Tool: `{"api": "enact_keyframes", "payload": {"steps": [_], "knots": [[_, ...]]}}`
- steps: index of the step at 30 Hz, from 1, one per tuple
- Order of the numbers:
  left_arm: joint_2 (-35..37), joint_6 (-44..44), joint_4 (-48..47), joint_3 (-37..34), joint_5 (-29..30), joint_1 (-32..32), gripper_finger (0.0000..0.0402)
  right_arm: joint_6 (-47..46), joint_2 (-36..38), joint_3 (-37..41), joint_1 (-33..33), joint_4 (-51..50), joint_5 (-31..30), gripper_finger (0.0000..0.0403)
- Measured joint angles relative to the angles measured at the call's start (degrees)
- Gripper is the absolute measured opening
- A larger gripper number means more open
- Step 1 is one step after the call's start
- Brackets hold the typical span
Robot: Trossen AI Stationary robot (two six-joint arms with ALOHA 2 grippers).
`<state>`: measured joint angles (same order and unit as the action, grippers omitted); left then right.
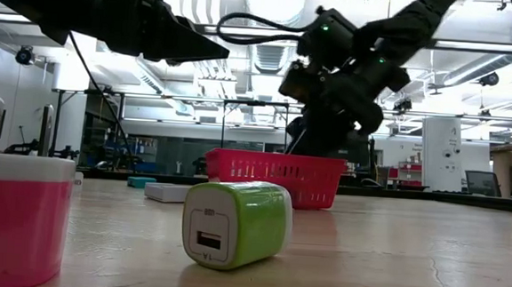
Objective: Pick & Place Office items
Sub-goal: Put the white and black charger adapter into the red bin, then put the green and white charger adapter into the red bin
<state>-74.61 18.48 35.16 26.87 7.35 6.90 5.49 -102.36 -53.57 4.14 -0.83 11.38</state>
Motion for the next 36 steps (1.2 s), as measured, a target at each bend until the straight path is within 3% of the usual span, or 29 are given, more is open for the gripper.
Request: {"api": "enact_keyframes", "payload": {"steps": [11, 18, 22, 36], "knots": [[0.0, 0.2, 0.0, 0.0, 0.0, 0.0, 0.0227, 0.6, -2.0, -5.6, 0.0, -6.8, -0.6, 0.0127], [0.0, 0.4, -0.2, 0.0, 0.0, -0.1, 0.0227, -0.9, -2.0, -6.0, -0.2, -7.4, -0.9, 0.0248], [0.0, 0.4, -0.3, 0.0, 0.2, -0.1, 0.0227, -1.0, -2.0, -5.9, -0.2, -7.4, -1.0, 0.0282], [0.3, 1.5, -3.4, 0.0, 3.3, -0.1, 0.0227, 1.6, -1.4, -8.0, -1.7, -7.4, -4.1, 0.0274]]}}
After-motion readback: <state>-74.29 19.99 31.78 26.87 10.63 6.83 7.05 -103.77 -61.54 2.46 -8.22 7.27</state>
